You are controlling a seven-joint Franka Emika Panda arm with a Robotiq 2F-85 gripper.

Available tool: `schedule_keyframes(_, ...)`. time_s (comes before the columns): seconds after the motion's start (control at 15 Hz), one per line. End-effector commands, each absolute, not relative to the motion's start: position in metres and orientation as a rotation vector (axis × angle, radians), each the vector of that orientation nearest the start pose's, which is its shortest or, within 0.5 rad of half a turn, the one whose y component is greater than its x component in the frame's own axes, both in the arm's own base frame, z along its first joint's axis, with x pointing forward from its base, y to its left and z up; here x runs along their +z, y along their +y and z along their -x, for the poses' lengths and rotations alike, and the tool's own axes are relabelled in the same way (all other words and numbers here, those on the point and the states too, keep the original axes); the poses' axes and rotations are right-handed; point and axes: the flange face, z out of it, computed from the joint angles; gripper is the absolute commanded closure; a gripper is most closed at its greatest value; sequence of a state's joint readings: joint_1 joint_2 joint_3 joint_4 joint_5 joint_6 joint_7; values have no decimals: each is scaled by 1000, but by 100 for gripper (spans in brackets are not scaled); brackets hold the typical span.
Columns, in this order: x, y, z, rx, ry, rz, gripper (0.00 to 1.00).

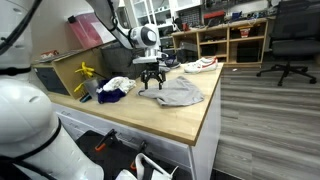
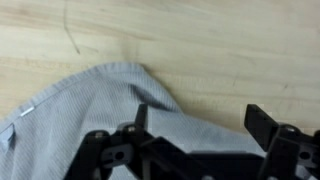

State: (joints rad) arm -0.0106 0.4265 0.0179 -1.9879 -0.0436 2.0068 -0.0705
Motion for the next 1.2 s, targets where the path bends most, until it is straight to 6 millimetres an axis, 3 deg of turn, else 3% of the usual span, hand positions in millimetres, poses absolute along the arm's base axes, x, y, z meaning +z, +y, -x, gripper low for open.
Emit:
schedule_keyframes(0.0,222,2,-516,837,-389,3094,0)
schedule_keyframes(0.4,188,3,-470,941,-785,3231,0)
schedule_keyframes(0.67,166,18,-451,845,-1090,3258,0)
schedule_keyframes(0.87,159,31,-452,710,-1224,3274,0)
schedule_keyframes(1.13,166,40,-467,528,-1243,3294,0)
